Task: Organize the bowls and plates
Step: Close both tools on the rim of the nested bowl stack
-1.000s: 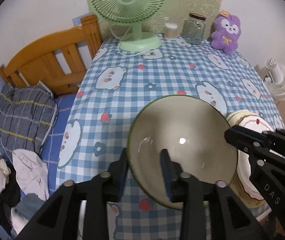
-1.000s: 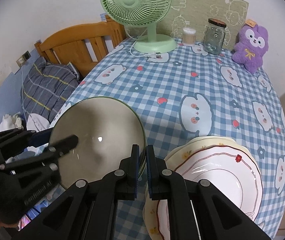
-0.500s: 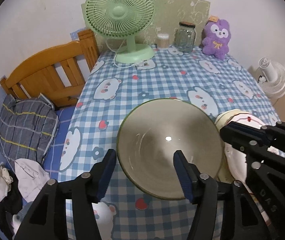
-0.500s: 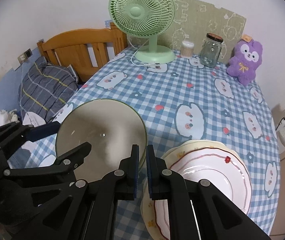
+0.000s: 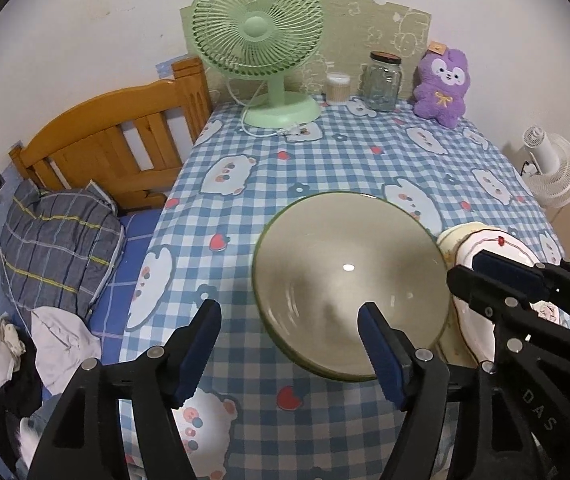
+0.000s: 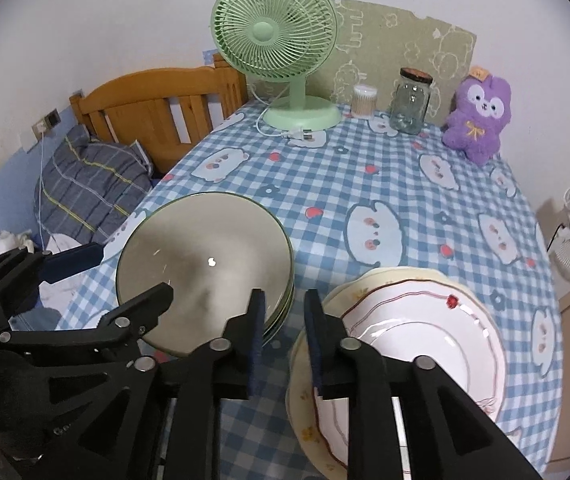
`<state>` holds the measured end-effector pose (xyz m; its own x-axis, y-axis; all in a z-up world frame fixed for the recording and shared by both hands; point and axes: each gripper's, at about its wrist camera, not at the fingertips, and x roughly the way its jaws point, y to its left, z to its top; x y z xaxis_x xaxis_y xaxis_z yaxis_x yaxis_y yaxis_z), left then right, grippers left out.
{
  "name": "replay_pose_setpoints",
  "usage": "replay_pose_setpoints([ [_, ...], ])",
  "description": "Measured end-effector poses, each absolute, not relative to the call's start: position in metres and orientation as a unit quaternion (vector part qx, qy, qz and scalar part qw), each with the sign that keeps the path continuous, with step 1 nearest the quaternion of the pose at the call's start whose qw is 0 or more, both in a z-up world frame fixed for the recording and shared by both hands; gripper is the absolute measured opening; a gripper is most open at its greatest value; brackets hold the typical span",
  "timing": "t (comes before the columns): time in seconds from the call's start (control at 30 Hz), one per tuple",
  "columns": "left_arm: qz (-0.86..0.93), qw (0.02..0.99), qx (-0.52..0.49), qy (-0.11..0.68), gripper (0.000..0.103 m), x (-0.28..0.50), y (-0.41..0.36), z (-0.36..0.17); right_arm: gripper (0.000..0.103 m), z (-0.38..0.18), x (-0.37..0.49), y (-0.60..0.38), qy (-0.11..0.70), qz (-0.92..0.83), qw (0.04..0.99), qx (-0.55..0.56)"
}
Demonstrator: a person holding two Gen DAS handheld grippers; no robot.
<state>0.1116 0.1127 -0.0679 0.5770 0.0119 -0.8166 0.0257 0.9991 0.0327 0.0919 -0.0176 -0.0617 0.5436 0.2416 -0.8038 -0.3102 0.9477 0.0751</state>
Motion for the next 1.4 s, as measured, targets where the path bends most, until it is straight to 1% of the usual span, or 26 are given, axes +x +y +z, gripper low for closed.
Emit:
replay_pose_setpoints([
  [0.07,-0.002,0.887,0.015,0.462,0.073,0.113,0.116,-0.070,0.034,-0.065,0.096,-0.019,0.455,0.159,0.876,-0.026],
  [0.13,0.000,0.886,0.015,0.463,0.073,0.116,0.119,-0.074,0.035,-0.068,0.100,-0.017,0.459,0.160,0.873,-0.022],
  [0.7,-0.029,0.867,0.006,0.497,0.073,0.147,0.130,-0.107,0.035,-0.101,0.135,-0.009,0.509,0.153,0.847,0.001],
  [1.03,-0.042,0.873,-0.002,0.486,0.073,0.156,0.134,-0.111,0.036,-0.115,0.148,-0.009,0.524,0.140,0.840,0.029],
  [1.1,-0.041,0.873,-0.010,0.486,0.073,0.158,0.137,-0.112,0.043,-0.116,0.148,-0.011,0.523,0.128,0.841,0.039],
  [1.13,-0.041,0.873,-0.012,0.486,0.073,0.159,0.139,-0.112,0.046,-0.117,0.147,-0.013,0.522,0.121,0.843,0.044],
  [1.17,-0.041,0.874,-0.013,0.485,0.073,0.160,0.140,-0.113,0.050,-0.118,0.147,-0.014,0.520,0.117,0.845,0.045],
  [1.27,-0.048,0.872,-0.014,0.488,0.073,0.162,0.141,-0.114,0.052,-0.117,0.144,-0.014,0.510,0.113,0.852,0.043],
  [1.33,-0.047,0.871,-0.014,0.489,0.073,0.163,0.143,-0.115,0.056,-0.117,0.142,-0.013,0.505,0.102,0.857,0.036],
  [1.4,-0.043,0.870,-0.015,0.491,0.074,0.166,0.144,-0.117,0.065,-0.118,0.142,-0.014,0.503,0.096,0.858,0.040],
])
